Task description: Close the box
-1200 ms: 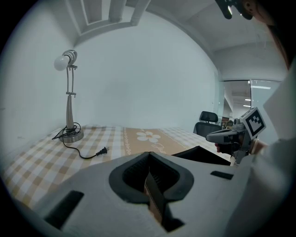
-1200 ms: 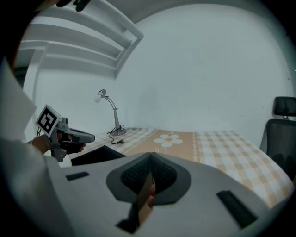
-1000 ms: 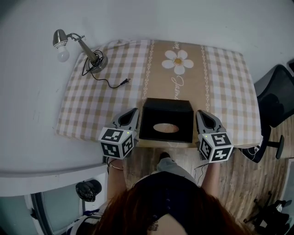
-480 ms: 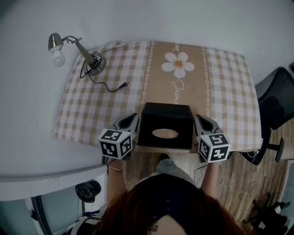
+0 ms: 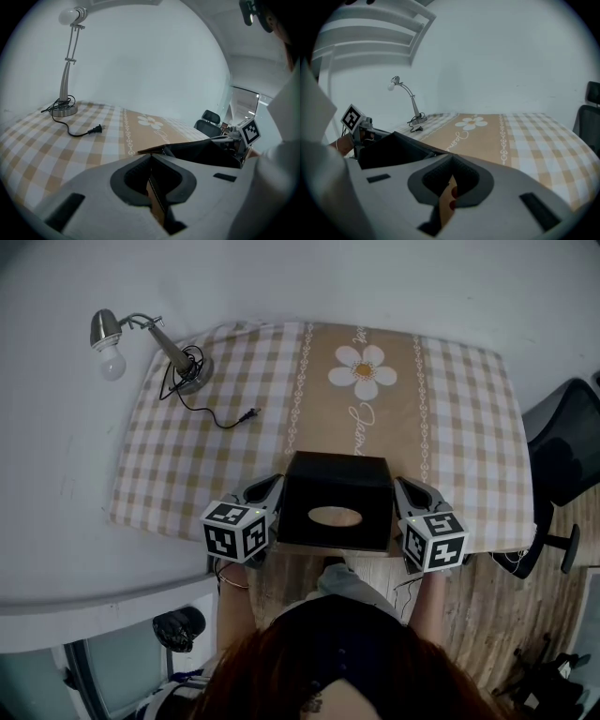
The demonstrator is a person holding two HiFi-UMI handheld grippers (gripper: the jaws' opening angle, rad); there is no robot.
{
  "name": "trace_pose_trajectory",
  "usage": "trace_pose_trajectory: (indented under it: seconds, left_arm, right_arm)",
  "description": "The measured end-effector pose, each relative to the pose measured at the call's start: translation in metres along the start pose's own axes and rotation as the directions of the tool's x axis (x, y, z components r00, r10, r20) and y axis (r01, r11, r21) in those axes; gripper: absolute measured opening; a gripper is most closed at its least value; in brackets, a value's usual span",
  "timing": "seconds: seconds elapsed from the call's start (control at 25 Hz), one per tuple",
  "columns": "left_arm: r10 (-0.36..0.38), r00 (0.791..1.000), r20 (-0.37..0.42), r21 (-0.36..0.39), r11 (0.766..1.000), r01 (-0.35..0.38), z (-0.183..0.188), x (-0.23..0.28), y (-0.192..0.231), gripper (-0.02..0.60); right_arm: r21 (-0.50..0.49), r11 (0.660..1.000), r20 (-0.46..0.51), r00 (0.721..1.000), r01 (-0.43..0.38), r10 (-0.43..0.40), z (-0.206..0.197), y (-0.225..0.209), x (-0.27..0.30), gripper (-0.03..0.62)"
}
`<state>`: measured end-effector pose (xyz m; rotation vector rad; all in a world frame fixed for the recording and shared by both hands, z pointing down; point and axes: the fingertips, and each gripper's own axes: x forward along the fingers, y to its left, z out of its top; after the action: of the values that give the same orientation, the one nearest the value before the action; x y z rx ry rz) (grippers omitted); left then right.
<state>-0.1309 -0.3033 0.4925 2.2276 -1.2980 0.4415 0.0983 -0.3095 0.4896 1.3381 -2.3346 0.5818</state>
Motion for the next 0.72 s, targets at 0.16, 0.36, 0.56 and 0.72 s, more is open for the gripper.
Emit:
trace_pose_trajectory:
  seconds: [0.16, 0.36, 0.56, 0.72]
  left_arm:
    - [-0.008, 1.0, -0.011, -0.002, 1.0, 0.008, 0.0, 0.004, 0.002, 0.028]
    - [-0.006, 1.0, -0.021, -0.001, 1.0, 0.006, 0.002, 0.01, 0.005, 0.028]
    - [-0.018, 0.999, -0.029, -0.002, 1.0, 0.018, 0.003, 0.015, 0.007, 0.028]
    - [-0.024, 0.999, -0.036, -0.009, 1.0, 0.024, 0.003, 0.02, 0.009, 0.028]
  right_arm:
    - [-0.002, 1.0, -0.009, 1.0, -0.007, 0.007, -0.001, -0.001, 0.003, 0.017]
    - [-0.005, 1.0, -0.018, 1.0, -0.02, 0.02, 0.0, -0.002, 0.007, 0.017]
    - [0.006, 0.999, -0.032, 0.999, -0.04, 0.04, -0.002, -0.003, 0.011, 0.017]
    - [0.01, 0.999, -0.047, 0.998, -0.052, 0.052, -0.005, -0.004, 0.015, 0.017]
